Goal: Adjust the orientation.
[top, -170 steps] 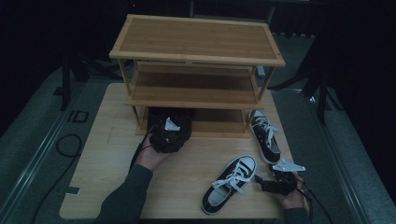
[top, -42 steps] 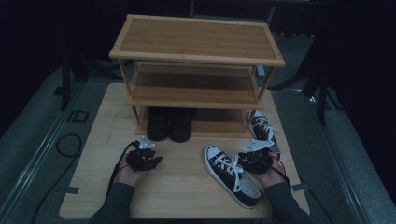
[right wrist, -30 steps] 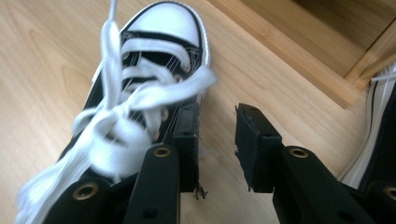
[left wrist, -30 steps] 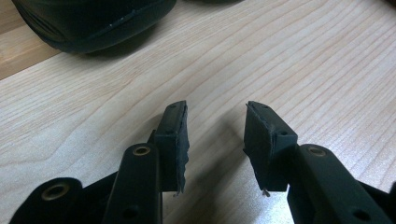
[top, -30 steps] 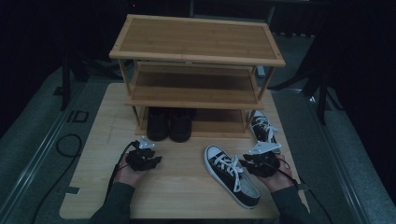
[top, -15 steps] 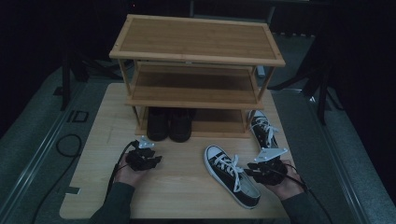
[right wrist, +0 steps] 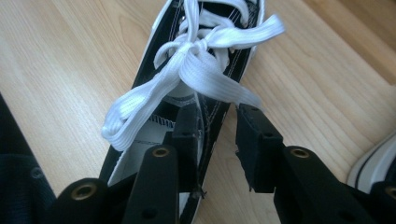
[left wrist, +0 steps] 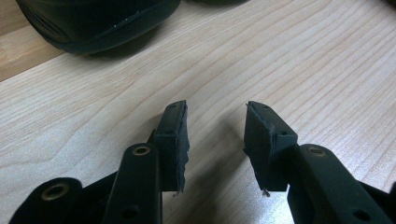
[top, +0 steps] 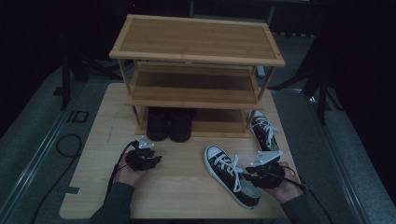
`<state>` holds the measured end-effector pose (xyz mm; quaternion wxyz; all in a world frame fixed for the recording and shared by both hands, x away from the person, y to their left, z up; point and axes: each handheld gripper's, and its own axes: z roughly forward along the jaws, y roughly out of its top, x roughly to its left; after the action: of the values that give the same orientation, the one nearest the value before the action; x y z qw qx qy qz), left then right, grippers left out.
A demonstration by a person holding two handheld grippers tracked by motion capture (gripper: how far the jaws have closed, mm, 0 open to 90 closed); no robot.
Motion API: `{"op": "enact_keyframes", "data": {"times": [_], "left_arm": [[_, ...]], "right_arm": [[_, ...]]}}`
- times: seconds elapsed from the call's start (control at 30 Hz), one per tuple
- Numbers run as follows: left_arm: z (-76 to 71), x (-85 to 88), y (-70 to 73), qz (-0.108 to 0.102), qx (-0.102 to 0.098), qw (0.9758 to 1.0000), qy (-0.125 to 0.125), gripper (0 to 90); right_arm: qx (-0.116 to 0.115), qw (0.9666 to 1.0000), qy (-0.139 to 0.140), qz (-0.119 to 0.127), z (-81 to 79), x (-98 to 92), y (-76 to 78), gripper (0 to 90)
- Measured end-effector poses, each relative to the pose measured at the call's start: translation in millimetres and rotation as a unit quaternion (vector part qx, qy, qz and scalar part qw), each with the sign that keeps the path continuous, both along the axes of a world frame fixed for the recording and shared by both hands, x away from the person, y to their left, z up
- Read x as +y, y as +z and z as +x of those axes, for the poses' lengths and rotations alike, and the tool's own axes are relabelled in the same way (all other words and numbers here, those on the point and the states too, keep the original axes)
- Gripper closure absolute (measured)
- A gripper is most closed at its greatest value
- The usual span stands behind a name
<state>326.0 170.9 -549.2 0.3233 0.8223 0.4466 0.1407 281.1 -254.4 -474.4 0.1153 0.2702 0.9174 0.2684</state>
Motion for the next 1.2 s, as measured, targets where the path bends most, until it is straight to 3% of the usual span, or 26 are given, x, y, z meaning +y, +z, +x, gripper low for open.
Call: {"op": "enact_keyframes", "data": {"times": [0.17,0.27,0.33,0.83,1.2], "left_arm": [[0.1,0.0,-0.1,0.0,0.0,1.0,0.0,59.4],[0.1,0.0,-0.1,0.0,-0.001,1.0,0.0,59.5],[0.1,0.0,-0.2,0.001,-0.001,1.0,-0.001,59.5],[0.1,-0.2,-0.7,0.0,-0.004,1.0,0.0,59.0],[-1.0,-0.2,-1.4,0.0,-0.007,1.0,-0.001,58.4]], "right_arm": [[0.004,0.9998,0.001,-0.021,4.8,12.2,-6.8,75.9],[-0.004,0.9984,-0.003,-0.056,10.1,25.7,-15.8,76.9],[-0.008,0.9981,-0.007,-0.06,12.6,29.0,-19.6,79.4],[0.001,0.9995,0.0,-0.032,24.8,21.6,-15.5,86.4],[0.003,0.9984,0.015,-0.054,33.2,27.4,-5.9,87.3]]}}
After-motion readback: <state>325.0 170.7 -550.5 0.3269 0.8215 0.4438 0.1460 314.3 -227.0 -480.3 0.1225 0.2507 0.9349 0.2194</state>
